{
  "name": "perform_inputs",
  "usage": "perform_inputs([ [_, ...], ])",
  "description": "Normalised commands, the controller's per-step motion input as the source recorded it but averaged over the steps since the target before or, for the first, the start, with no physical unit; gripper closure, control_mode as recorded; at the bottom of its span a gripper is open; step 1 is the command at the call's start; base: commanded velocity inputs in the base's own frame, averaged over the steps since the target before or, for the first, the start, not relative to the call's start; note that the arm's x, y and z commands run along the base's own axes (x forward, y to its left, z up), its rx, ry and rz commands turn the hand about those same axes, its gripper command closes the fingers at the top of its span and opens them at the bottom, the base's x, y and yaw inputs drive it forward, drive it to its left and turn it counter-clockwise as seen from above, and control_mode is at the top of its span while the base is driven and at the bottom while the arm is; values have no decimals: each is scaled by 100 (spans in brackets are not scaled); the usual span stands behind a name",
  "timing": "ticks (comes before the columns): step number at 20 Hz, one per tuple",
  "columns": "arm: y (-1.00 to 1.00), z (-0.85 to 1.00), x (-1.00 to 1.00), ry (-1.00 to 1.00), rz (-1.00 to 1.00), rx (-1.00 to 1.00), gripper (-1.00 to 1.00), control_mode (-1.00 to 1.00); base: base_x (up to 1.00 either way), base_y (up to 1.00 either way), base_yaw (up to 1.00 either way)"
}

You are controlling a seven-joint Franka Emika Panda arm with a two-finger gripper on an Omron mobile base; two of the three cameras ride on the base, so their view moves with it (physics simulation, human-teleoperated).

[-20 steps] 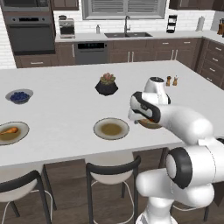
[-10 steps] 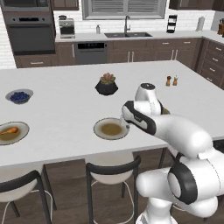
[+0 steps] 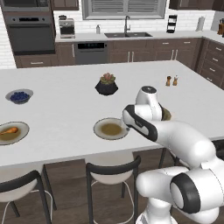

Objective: Pick the chicken drumstick and carrot from their plates and place them in the bowl. Then put the bowl in the fridge.

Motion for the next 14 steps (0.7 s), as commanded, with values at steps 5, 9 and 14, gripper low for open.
perform_inputs([
  [5, 0, 0, 0, 0, 0, 0, -100, 100, -3, 1, 0],
  [9, 0, 0, 0, 0, 0, 0, -100, 100, 0, 75, 0],
  [14, 0, 0, 0, 0, 0, 0, -100, 100, 0, 100, 0],
])
